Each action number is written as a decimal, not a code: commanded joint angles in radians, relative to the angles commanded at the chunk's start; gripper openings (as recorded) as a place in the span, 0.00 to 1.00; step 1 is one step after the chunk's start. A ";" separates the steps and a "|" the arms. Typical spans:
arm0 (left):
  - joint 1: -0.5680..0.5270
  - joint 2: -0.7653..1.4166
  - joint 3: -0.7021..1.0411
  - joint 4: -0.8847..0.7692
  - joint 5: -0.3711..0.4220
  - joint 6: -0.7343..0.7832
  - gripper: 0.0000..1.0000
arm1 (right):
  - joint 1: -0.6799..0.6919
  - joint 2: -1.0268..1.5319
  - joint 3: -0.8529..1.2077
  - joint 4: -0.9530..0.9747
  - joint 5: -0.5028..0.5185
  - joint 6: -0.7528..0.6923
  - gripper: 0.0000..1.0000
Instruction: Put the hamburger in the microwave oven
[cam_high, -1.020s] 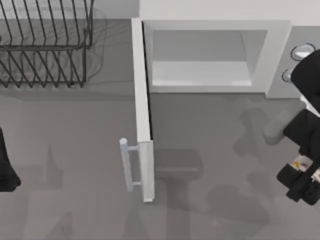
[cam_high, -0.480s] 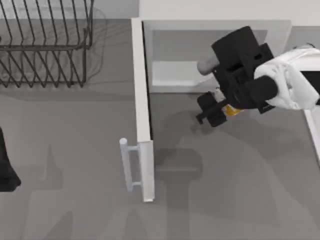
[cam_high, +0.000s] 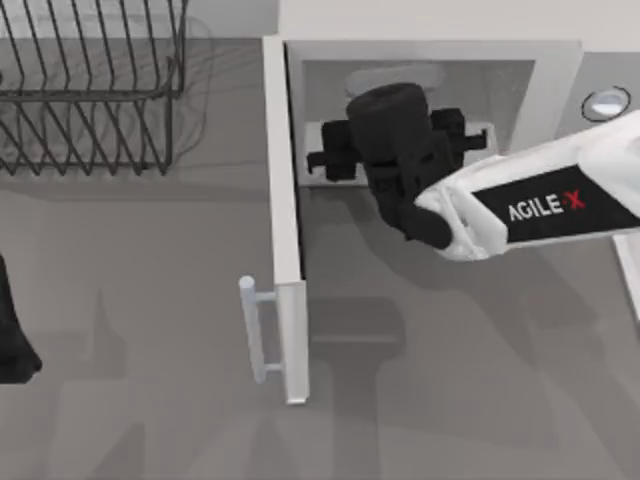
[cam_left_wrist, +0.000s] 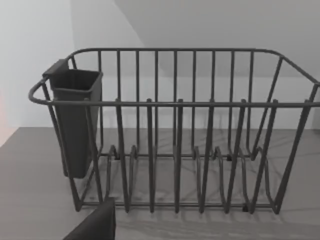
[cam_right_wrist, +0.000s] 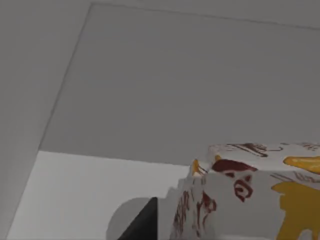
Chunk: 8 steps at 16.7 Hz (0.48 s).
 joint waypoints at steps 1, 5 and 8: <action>0.000 0.000 0.000 0.000 0.000 0.000 1.00 | 0.007 0.028 0.012 0.046 0.022 0.025 0.00; 0.000 0.000 0.000 0.000 0.000 0.000 1.00 | 0.022 0.078 0.036 0.122 0.066 0.071 0.00; 0.000 0.000 0.000 0.000 0.000 0.000 1.00 | 0.022 0.078 0.036 0.122 0.066 0.071 0.00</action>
